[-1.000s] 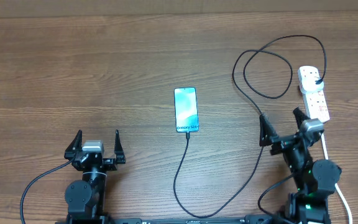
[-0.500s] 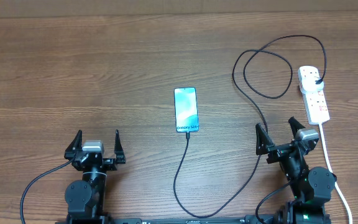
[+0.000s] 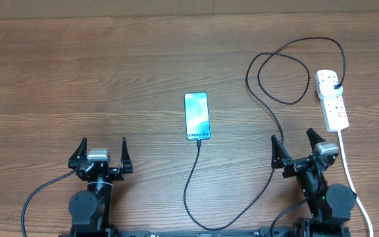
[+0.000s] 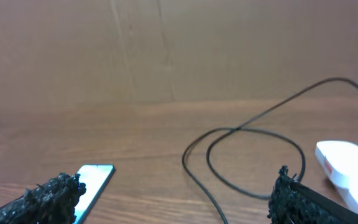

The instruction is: Plug charger to phone and switch on socket

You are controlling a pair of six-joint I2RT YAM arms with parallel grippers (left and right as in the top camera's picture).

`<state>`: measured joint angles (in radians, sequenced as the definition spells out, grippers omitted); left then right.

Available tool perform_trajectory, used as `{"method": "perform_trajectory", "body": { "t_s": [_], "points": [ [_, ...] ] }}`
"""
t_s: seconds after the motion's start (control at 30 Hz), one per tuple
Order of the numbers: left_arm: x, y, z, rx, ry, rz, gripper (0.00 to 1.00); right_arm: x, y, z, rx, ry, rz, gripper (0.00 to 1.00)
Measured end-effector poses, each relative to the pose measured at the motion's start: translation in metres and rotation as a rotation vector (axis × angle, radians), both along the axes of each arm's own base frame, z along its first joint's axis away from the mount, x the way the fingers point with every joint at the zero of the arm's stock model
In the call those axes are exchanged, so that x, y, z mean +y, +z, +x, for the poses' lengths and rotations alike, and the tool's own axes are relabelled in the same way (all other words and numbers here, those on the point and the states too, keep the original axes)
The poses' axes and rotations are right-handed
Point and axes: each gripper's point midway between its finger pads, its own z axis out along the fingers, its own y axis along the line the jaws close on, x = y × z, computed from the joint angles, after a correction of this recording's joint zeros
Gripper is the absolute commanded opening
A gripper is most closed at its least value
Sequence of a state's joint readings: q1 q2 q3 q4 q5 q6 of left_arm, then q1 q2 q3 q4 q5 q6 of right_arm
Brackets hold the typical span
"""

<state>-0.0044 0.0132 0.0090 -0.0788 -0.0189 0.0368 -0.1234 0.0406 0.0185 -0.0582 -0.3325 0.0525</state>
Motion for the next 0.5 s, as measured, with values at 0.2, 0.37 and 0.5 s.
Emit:
{"method": "perform_trajectory", "body": {
  "t_s": [0.2,0.37,0.5],
  "points": [
    [0.0,-0.0002,0.0,0.0,0.0,0.0,1.0,0.0003,0.0056,-0.0017,-0.026,0.0,-0.004,1.0],
    [0.0,-0.0002,0.0,0.0,0.0,0.0,1.0,0.0002,0.0053,-0.0016,-0.025,0.0,-0.003,1.0],
    [0.0,-0.0002,0.0,0.0,0.0,0.0,0.99,-0.0008,0.0052,-0.0013,-0.024,-0.009,-0.004,1.0]
  ]
}}
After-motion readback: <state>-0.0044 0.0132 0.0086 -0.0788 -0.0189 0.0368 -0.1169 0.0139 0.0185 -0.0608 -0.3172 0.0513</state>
